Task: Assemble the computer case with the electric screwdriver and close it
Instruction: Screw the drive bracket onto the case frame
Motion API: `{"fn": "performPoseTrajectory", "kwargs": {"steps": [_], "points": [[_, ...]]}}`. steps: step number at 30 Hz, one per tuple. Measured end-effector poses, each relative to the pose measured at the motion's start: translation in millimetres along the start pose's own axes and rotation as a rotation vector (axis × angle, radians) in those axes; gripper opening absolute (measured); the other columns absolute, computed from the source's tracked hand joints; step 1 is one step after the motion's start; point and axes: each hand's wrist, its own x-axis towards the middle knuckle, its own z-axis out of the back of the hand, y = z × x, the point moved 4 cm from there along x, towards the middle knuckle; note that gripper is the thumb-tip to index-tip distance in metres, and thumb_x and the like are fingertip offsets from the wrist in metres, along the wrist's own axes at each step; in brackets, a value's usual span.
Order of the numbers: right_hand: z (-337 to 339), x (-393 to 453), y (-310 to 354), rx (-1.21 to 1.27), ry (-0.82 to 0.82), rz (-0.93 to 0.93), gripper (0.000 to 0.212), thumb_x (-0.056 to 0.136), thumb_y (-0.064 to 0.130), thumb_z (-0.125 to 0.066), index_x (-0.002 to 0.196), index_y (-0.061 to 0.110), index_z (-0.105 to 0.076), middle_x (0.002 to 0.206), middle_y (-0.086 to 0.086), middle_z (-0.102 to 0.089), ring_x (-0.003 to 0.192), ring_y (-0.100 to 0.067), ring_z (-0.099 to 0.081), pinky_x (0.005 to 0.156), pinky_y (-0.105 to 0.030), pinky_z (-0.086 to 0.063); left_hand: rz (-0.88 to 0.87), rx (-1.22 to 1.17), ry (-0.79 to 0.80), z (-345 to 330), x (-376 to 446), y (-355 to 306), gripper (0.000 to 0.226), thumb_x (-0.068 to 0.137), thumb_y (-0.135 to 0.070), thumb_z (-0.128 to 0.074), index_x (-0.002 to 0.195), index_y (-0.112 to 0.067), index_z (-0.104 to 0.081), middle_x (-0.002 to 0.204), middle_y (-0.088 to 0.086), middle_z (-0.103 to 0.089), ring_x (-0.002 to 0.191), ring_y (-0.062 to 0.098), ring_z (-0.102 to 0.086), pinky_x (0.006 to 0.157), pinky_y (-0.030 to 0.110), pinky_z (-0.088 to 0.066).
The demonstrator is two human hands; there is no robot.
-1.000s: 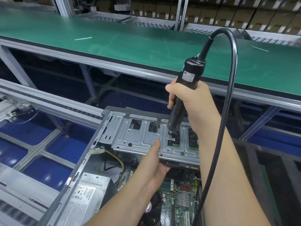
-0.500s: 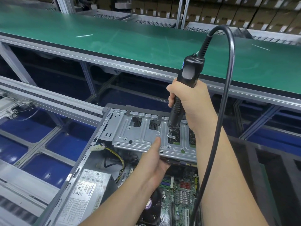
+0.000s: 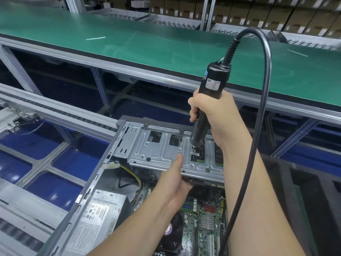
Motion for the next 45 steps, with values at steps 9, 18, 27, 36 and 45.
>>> {"fn": "performPoseTrajectory", "kwargs": {"steps": [9, 18, 27, 36, 45], "points": [[4.1, -2.3, -3.6, 0.030, -0.004, 0.005, 0.018, 0.080, 0.021, -0.071, 0.063, 0.027, -0.068, 0.064, -0.005, -0.064, 0.062, -0.021, -0.061, 0.079, -0.050, -0.061, -0.014, 0.036, 0.006, 1.9, 2.0, 0.0, 0.034, 0.108, -0.038, -0.046, 0.128, -0.015, -0.061, 0.117, 0.014, -0.075, 0.108, 0.026, -0.073, 0.081, 0.041, -0.057], [8.5, -11.8, 32.4, 0.009, -0.056, -0.015, 0.006, 0.079, 0.018, -0.074, 0.084, 0.020, -0.071, 0.072, -0.002, -0.067, 0.068, -0.018, -0.063, 0.077, -0.038, -0.058, 0.058, 0.044, -0.073, -9.5, -14.9, -3.4, 0.049, 0.106, -0.047, -0.047, 0.140, -0.013, -0.054, 0.127, 0.019, -0.069, 0.115, 0.032, -0.069, 0.102, 0.049, -0.053], [88.4, -75.6, 70.2, 0.072, -0.182, -0.035, 0.011, 0.083, 0.042, -0.079, 0.089, 0.034, -0.075, 0.095, 0.008, -0.073, 0.089, -0.009, -0.067, 0.088, -0.035, -0.054, -0.006, 0.650, -0.323, -14.7, -77.8, 2.2, 0.044, 0.102, -0.042, -0.055, 0.125, -0.005, -0.057, 0.109, 0.013, -0.070, 0.101, 0.024, -0.069, 0.098, 0.044, -0.055], [194.3, -173.7, 12.3, 0.287, -0.223, -0.017, 0.020, 0.073, 0.043, -0.085, 0.090, 0.034, -0.078, 0.098, -0.002, -0.075, 0.104, -0.034, -0.072, 0.092, -0.047, -0.056, -0.849, 2.277, 0.066, -118.5, -94.7, 98.4, 0.023, 0.096, -0.033, -0.052, 0.102, -0.026, -0.073, 0.098, -0.003, -0.068, 0.094, 0.021, -0.062, 0.083, 0.035, -0.048], [225.4, -229.8, -67.8, 0.501, -0.173, -0.167, 0.016, 0.075, 0.029, -0.086, 0.088, 0.026, -0.078, 0.095, -0.007, -0.074, 0.095, -0.025, -0.071, 0.101, -0.056, -0.054, 0.027, 3.217, 0.257, -104.5, -49.1, 219.9, 0.029, 0.096, -0.012, -0.057, 0.124, -0.018, -0.065, 0.125, 0.001, -0.069, 0.117, 0.025, -0.062, 0.099, 0.036, -0.036]]}}
